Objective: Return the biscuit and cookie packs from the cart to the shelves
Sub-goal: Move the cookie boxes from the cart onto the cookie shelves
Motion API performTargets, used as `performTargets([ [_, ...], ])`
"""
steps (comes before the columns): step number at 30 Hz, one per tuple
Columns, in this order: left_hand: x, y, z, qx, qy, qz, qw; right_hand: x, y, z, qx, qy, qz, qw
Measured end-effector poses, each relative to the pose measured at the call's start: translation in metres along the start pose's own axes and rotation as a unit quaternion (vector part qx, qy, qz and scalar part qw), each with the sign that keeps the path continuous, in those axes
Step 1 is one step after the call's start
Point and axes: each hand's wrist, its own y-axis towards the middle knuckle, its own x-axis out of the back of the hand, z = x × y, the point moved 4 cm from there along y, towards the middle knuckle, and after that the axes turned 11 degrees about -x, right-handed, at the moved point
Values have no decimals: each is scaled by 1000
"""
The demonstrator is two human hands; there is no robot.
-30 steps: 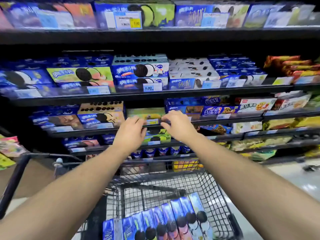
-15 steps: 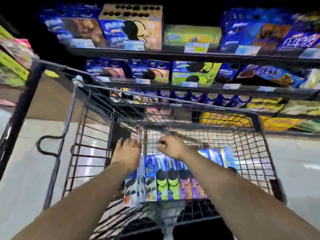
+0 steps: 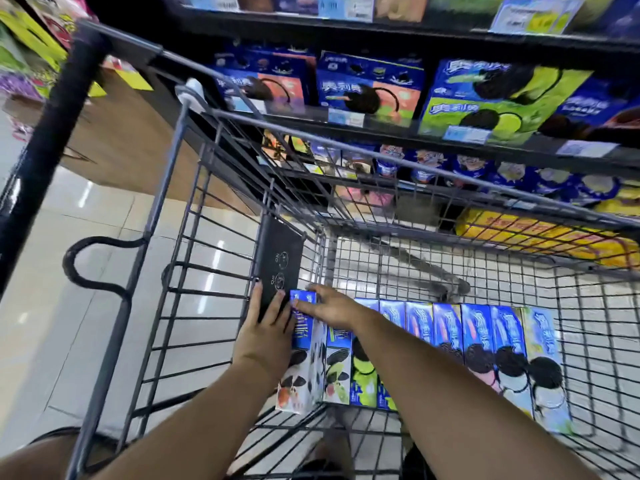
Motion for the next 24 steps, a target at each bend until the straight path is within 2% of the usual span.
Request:
performTargets([
  [2, -2, 0, 0, -8, 12, 5, 1000, -2, 8, -3, -8, 2, 4, 1000],
  [7, 2, -1, 0, -19, 10, 0, 1000, -3, 17, -3, 5, -71, -48, 996],
  [12, 3, -3, 2, -10, -9, -9, 1000, -8, 17, -10, 9, 65, -55, 996],
  [17, 3, -5, 3, -9, -35, -35, 999, -22, 8, -24, 2, 206, -124, 971],
  [19, 4, -3, 4, -3, -63, -55, 997, -38, 8, -31, -17, 304, -89, 948],
  [21, 6, -3, 6, -4, -93, -74, 993, -57, 7, -35, -37, 385, -14, 922],
  [24, 11, -6, 12, 3, -150, -113, 982, -70, 4, -40, -63, 382, 20, 922],
])
